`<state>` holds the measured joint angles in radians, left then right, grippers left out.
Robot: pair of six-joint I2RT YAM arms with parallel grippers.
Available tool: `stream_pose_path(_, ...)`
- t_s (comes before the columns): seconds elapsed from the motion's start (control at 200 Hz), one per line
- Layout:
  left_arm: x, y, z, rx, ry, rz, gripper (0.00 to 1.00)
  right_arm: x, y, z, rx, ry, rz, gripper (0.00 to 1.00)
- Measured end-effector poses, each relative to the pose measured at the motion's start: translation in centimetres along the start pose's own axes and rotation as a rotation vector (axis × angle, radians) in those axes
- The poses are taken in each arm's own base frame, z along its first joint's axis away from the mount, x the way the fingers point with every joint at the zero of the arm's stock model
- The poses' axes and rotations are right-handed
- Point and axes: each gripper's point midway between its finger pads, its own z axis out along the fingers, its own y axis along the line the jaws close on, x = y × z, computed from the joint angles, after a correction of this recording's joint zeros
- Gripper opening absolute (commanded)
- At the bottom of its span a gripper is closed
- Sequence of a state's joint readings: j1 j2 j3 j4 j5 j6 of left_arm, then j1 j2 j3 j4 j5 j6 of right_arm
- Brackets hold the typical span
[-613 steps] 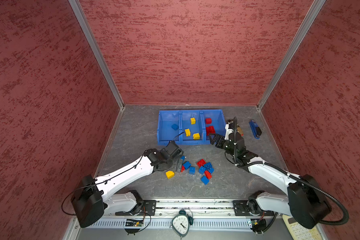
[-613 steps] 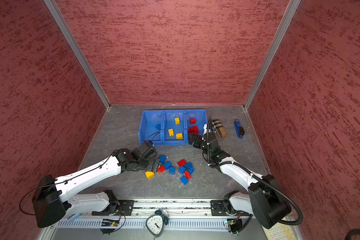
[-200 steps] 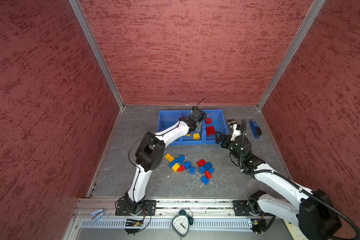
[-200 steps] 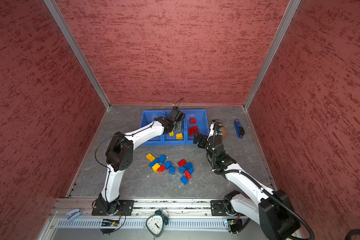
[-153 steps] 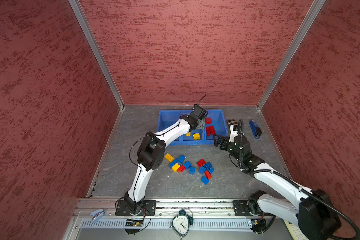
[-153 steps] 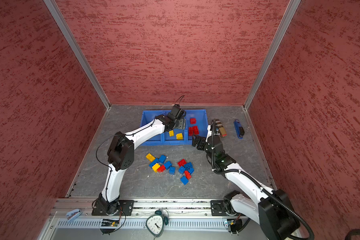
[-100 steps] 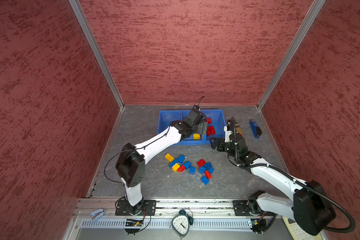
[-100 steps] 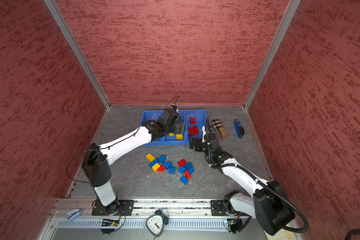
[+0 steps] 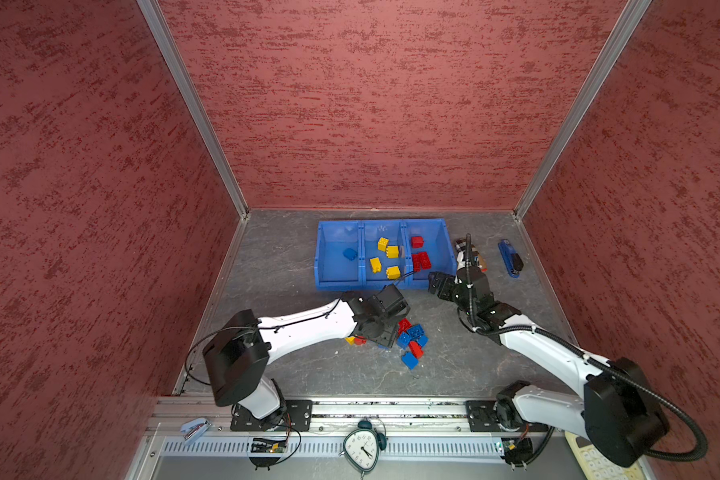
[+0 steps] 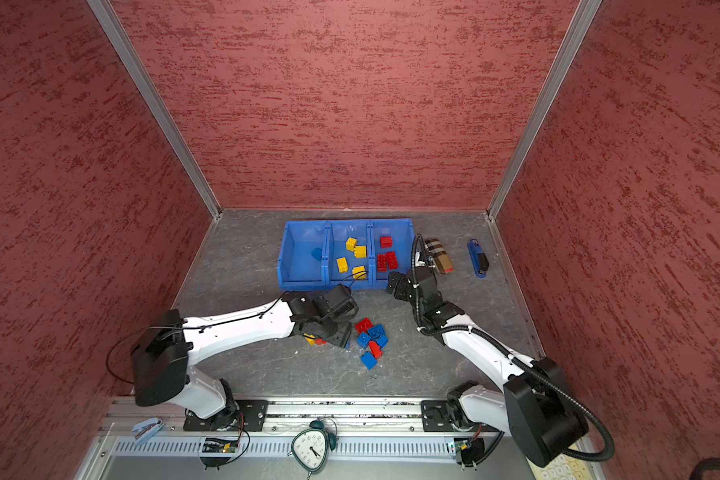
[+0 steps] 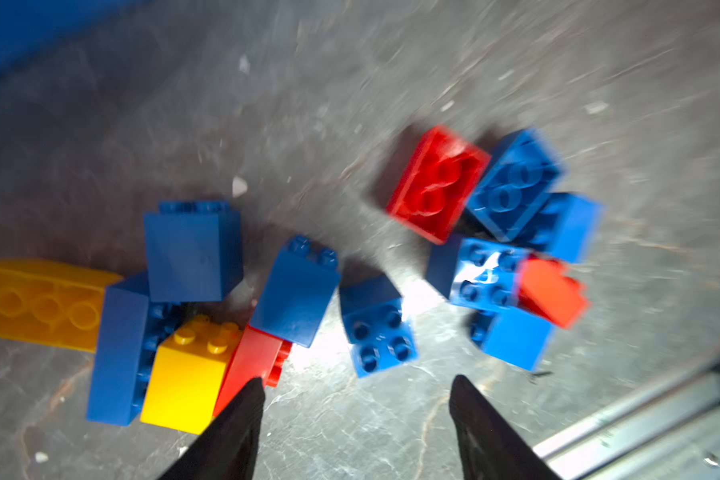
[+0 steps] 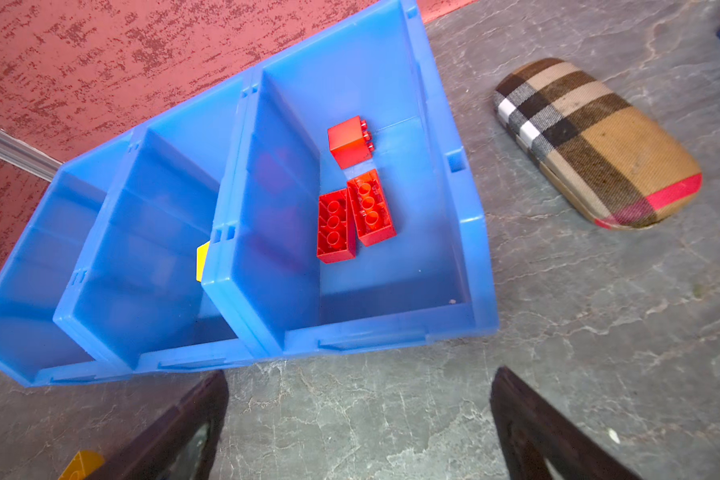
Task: Sort the legos into containers by color
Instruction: 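Lower the left gripper into the pile and grasp a blue brick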
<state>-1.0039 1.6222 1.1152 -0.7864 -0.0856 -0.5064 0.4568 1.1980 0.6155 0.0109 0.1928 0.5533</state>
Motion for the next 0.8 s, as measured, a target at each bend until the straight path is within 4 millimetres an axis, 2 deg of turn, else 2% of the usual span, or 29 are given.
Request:
stream_pose_path(0.055, 0.1, 0.0, 1.1, -0.023, 0.032, -0.016, 0.59, 0.0, -0.1, 0.0, 0.003, -0.001, 0.001, 0.99)
stream_pose_path(0.155, 0.3, -0.3, 2.6, -0.039, 0.073, -0.027, 0.58, -0.1, -0.2, 0.0, 0.011, -0.006, 0.001, 0.99)
stream_pose_path(0.341, 0.4, -0.5, 2.6, -0.037, 0.085, -0.030, 0.58, -0.3, -0.5, 0.0, 0.027, -0.018, 0.000, 0.99)
stream_pose_path(0.421, 0.4, -0.5, 2.6, -0.034, 0.088, -0.027, 0.49, -0.4, -0.5, 0.0, 0.030, -0.021, 0.000, 0.99)
stream_pose_path(0.471, 0.5, -0.6, 2.6, -0.035, 0.093, -0.028, 0.47, -0.4, -0.5, 0.0, 0.031, -0.022, 0.000, 0.99)
stream_pose_path(0.511, 0.5, -0.7, 2.6, -0.036, 0.099, -0.022, 0.48, -0.4, -0.6, 0.0, 0.032, -0.022, 0.000, 0.99)
stream_pose_path(0.626, 0.9, -1.5, 2.4, -0.039, 0.109, 0.019, 0.59, -0.4, -0.6, 0.0, 0.032, -0.022, -0.001, 0.99)
stream_pose_path(0.796, 2.5, -1.9, 2.0, -0.067, 0.135, 0.076, 0.62, 0.0, -0.7, 0.3, 0.039, -0.008, -0.003, 0.99)
